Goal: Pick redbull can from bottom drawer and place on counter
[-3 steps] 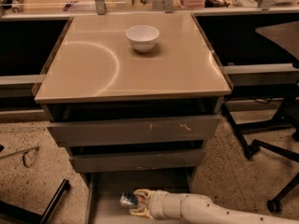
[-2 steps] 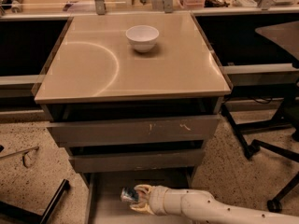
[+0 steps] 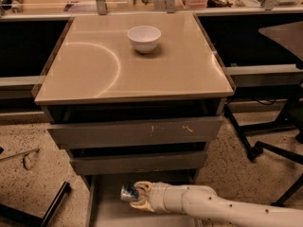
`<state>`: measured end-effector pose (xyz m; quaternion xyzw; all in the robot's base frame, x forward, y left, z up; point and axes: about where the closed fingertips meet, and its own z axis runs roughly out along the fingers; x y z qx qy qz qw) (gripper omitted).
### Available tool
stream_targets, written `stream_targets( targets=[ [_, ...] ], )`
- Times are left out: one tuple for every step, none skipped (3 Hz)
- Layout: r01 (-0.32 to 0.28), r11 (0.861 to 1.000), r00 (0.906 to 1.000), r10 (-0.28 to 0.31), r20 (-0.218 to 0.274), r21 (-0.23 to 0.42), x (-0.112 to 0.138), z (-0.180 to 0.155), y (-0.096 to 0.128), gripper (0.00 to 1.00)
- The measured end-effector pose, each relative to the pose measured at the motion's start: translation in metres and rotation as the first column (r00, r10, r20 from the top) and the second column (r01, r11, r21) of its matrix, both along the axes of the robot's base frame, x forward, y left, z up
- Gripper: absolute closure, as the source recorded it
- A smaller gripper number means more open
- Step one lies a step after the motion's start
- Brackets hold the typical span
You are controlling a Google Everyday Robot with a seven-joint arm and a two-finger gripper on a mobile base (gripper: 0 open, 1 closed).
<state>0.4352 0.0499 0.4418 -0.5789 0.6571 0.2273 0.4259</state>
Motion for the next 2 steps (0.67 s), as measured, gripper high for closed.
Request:
stream_targets(
  targets=[
    [-0.003,0.999,1.0000,0.003,-0.009,-0.048,0.006,0.037,0.012,1.00],
    [0.024,0.993,0.9995,-0.026,-0.018,-0.113,0.031,0.091,0.018,1.00]
  ],
)
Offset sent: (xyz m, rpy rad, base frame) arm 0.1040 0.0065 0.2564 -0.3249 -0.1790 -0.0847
